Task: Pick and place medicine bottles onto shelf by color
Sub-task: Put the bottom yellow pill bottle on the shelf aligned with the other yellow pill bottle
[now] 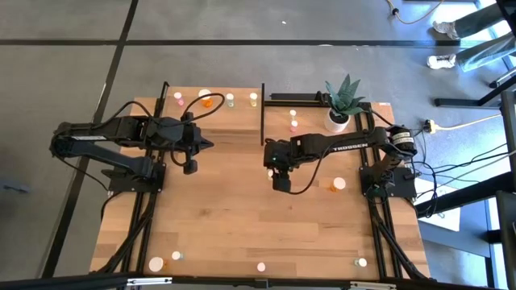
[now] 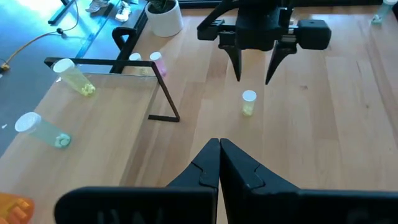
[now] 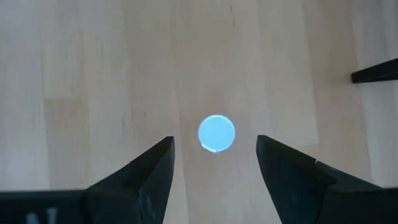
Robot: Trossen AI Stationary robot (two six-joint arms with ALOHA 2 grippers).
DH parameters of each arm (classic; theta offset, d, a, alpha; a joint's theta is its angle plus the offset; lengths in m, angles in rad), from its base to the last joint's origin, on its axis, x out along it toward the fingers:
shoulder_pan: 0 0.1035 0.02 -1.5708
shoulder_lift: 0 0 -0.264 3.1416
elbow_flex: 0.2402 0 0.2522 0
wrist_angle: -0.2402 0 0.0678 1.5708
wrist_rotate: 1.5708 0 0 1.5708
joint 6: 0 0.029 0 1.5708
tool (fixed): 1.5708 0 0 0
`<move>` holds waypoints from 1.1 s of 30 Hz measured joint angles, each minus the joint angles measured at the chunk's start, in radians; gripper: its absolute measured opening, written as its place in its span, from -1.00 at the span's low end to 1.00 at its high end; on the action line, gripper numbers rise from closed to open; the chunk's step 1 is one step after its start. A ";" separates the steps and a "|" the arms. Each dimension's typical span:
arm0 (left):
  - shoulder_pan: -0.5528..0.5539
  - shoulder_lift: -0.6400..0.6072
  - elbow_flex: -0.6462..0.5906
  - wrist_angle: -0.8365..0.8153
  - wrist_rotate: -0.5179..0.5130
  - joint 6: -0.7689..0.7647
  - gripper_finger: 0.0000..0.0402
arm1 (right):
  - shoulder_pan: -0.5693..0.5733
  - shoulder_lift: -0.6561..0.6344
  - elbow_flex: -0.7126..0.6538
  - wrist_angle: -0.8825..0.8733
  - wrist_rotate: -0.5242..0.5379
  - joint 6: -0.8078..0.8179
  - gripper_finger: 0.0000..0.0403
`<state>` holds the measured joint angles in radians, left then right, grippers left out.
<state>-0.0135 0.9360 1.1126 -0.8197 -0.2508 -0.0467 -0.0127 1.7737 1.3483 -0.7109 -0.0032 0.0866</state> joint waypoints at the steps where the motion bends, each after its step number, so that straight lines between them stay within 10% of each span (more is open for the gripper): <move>1: 0.000 0.000 0.000 0.000 0.000 0.000 -1.00 | -0.003 0.000 0.000 0.000 -0.001 -0.009 0.13; 33: 0.000 0.001 0.000 -0.003 0.001 -0.027 -1.00 | -0.011 0.143 0.001 0.040 -0.018 -0.092 0.12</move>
<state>-0.0138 0.9367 1.1126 -0.8227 -0.2497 -0.0739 -0.0235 1.9167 1.3491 -0.6711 -0.0208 -0.0051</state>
